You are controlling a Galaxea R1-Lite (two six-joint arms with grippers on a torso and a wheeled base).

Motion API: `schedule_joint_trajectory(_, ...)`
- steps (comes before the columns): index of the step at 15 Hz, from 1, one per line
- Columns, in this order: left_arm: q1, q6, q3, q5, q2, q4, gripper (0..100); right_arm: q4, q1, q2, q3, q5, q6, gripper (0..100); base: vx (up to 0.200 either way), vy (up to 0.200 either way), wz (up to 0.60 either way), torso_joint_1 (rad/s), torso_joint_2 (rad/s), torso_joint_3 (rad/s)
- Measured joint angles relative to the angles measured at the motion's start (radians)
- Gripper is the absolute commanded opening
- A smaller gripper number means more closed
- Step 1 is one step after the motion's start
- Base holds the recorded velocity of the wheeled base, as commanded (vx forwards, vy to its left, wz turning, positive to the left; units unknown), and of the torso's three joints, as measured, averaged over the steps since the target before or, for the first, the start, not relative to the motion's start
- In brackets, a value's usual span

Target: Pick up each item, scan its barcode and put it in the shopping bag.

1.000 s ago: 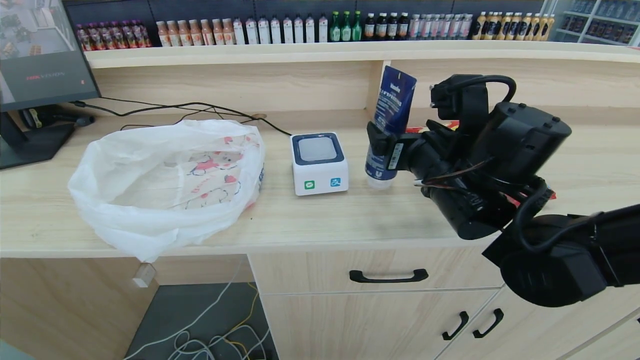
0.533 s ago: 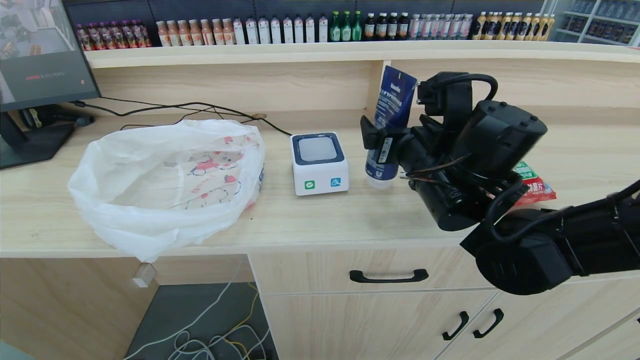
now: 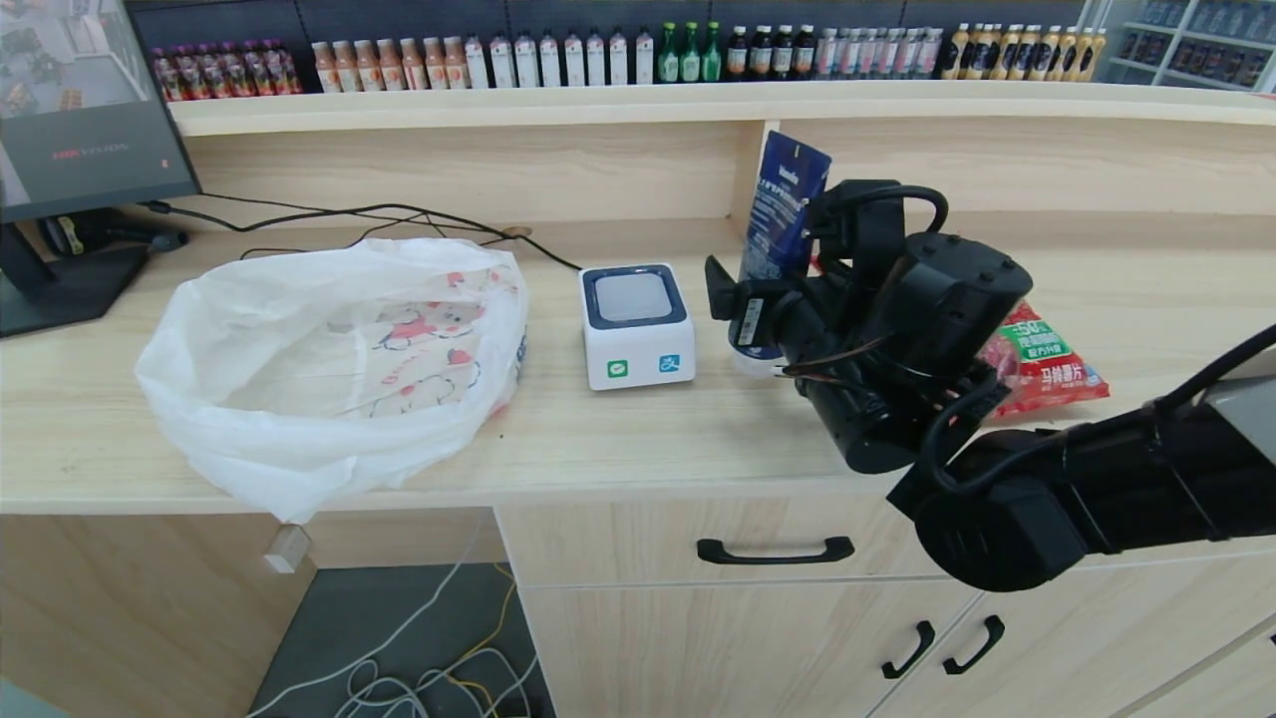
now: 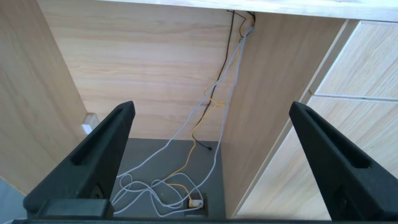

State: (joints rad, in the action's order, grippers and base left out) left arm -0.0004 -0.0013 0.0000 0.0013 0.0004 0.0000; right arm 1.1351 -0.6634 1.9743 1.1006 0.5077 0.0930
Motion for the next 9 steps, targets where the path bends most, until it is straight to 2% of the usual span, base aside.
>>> schedule_joint_trajectory(7, 0.000, 0.000, 0.000, 0.000, 0.000, 0.000, 100, 0.027, 0.000, 0.029, 0.001, 0.000, -0.001, 100, 0.000, 0.000, 0.00, 0.000, 0.00, 0.000)
schedule_joint_trajectory(8, 0.000, 0.000, 0.000, 0.000, 0.000, 0.000, 100, 0.028, 0.000, 0.032, 0.005, 0.000, -0.002, 0, 0.000, 0.000, 0.00, 0.000, 0.00, 0.000)
schedule_joint_trajectory(9, 0.000, 0.000, 0.000, 0.000, 0.000, 0.000, 100, 0.028, 0.000, 0.035, 0.006, 0.000, -0.003, 0, 0.000, 0.000, 0.00, 0.000, 0.00, 0.000)
